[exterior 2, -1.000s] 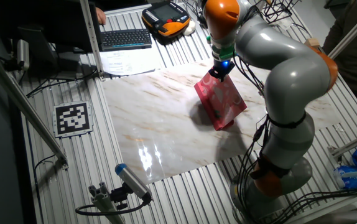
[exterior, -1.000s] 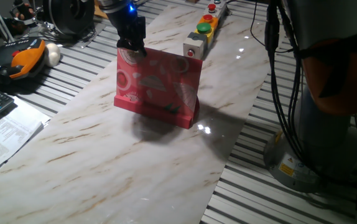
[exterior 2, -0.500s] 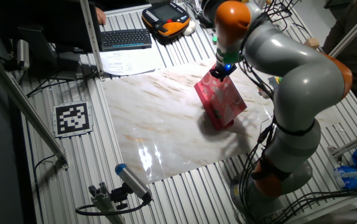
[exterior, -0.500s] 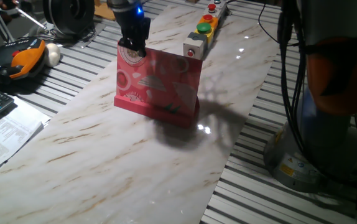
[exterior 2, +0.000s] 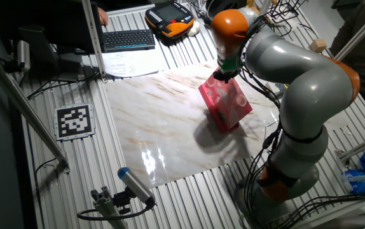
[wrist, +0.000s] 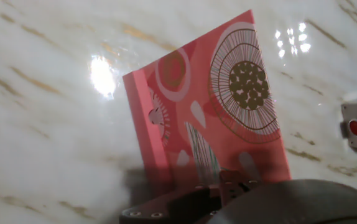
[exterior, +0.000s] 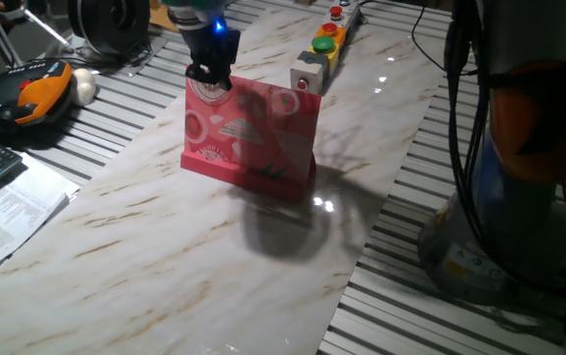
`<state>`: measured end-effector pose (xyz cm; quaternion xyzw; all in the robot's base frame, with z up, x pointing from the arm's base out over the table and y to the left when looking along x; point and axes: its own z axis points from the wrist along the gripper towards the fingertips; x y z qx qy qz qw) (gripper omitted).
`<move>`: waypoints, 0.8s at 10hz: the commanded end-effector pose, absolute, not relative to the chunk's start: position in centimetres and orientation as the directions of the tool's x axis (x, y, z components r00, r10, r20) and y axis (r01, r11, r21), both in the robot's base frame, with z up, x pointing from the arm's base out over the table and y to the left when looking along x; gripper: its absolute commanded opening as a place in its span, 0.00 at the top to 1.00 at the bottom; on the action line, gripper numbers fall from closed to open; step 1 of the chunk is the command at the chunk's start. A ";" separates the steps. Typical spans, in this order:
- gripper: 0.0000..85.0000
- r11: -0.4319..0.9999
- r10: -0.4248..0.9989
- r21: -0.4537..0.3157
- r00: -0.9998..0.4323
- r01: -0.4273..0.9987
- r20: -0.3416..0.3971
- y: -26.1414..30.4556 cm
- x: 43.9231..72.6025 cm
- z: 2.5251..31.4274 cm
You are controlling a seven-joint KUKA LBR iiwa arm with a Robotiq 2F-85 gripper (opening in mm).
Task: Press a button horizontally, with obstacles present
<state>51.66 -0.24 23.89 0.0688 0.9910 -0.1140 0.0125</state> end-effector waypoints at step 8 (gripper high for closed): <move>1.00 0.936 -0.175 -0.315 -0.984 -0.157 -0.032 -16.9 55.9 25.5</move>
